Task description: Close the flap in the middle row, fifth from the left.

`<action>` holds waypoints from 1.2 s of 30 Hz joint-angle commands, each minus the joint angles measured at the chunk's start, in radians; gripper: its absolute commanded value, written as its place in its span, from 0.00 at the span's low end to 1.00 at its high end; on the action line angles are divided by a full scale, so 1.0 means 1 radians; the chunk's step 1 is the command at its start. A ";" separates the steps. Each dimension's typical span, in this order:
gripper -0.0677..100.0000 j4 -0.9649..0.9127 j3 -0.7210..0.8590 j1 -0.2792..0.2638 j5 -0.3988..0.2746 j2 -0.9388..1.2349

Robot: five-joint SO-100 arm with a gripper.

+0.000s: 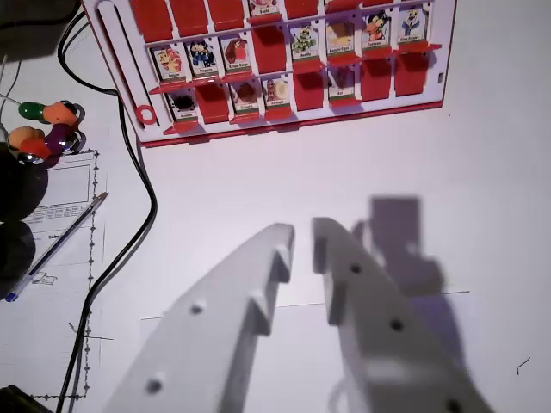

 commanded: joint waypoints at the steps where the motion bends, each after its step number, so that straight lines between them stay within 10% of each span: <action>1: 0.02 0.017 -0.146 0.006 0.012 -0.072; 36: 0.02 0.067 -0.718 0.038 0.149 -0.940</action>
